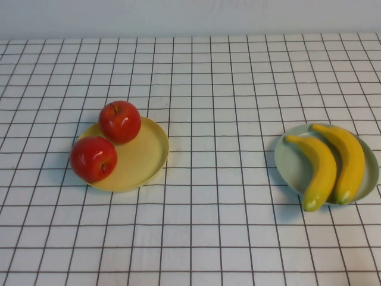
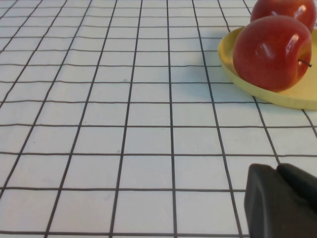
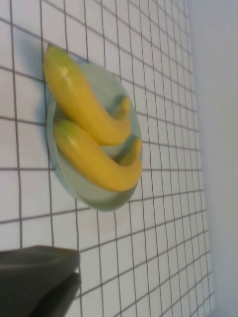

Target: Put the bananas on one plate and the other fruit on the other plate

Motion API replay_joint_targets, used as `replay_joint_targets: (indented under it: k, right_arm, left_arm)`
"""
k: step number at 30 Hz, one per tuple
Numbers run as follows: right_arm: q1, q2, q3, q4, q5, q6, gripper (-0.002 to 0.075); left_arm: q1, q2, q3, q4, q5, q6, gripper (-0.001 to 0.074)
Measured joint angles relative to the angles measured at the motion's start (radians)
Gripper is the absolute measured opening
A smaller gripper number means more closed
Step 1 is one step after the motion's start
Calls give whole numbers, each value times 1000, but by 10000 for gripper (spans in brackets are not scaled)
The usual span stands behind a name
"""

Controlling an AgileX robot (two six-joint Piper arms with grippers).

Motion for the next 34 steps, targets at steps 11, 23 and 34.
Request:
replay_joint_targets:
  k: [11, 23, 34]
  right_arm:
    - [-49, 0, 0, 4, 105, -42, -14]
    - [-49, 0, 0, 4, 110, -45, -14]
    - [-39, 0, 1, 4, 110, -45, -14]
  left_arm:
    - [0, 0, 0, 0, 0, 0, 1]
    - [0, 0, 0, 0, 0, 0, 1]
    - [0, 0, 0, 0, 0, 0, 1]
